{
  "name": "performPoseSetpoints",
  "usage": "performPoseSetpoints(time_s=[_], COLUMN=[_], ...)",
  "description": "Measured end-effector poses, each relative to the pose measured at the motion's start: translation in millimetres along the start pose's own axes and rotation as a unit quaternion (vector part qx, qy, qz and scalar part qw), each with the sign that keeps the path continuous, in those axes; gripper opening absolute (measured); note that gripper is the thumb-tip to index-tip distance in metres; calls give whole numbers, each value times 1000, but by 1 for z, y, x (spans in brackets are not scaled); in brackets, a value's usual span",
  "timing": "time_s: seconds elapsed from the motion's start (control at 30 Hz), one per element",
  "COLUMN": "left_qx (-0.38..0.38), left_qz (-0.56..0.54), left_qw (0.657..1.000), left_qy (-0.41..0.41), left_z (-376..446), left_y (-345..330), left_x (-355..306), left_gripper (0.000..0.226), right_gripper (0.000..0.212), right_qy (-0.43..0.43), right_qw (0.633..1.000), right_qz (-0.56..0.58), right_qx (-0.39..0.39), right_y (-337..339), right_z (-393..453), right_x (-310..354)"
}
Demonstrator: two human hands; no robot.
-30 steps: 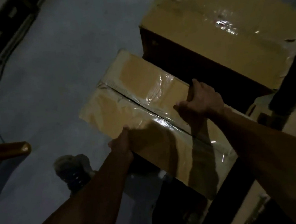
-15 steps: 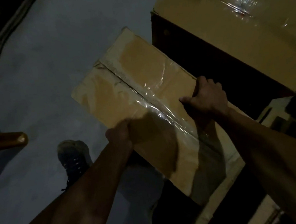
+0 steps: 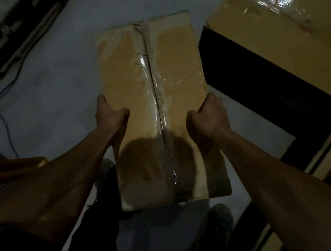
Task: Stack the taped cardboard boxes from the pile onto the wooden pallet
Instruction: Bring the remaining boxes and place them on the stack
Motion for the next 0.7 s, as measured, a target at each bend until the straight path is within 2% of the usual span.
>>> performPoseSetpoints(time_s=[0.17,0.3,0.43,0.7], left_qx=[57,84,100,113], left_qz=[-17,-53,-90,-83], left_qw=[995,993,989,985], left_qy=[-75,-61,-66,-97], left_z=[-14,-22,-22,-29], left_y=[-3,-9,-9,-4], left_x=[35,63,71,63], left_gripper=[83,106,121,125], right_gripper=[95,109,104,100], right_qy=[17,19,45,65], right_qw=[998,996,990,989], right_qz=[62,89,131,130], right_qx=[-4,-1,17,-5], right_y=[-16,-16,-21,-20], right_z=[-6,-6,0,-6], right_x=[-9,-20,-24,-22])
Point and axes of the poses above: each hand's wrist, its own z-axis towards the middle knuckle, its own y-axis out of the back of the hand, x = y × z, the point moved 3 cm from there along z, towards the middle knuckle, and after that the axes turned 15 degrees about x, right-handed, at the moved point
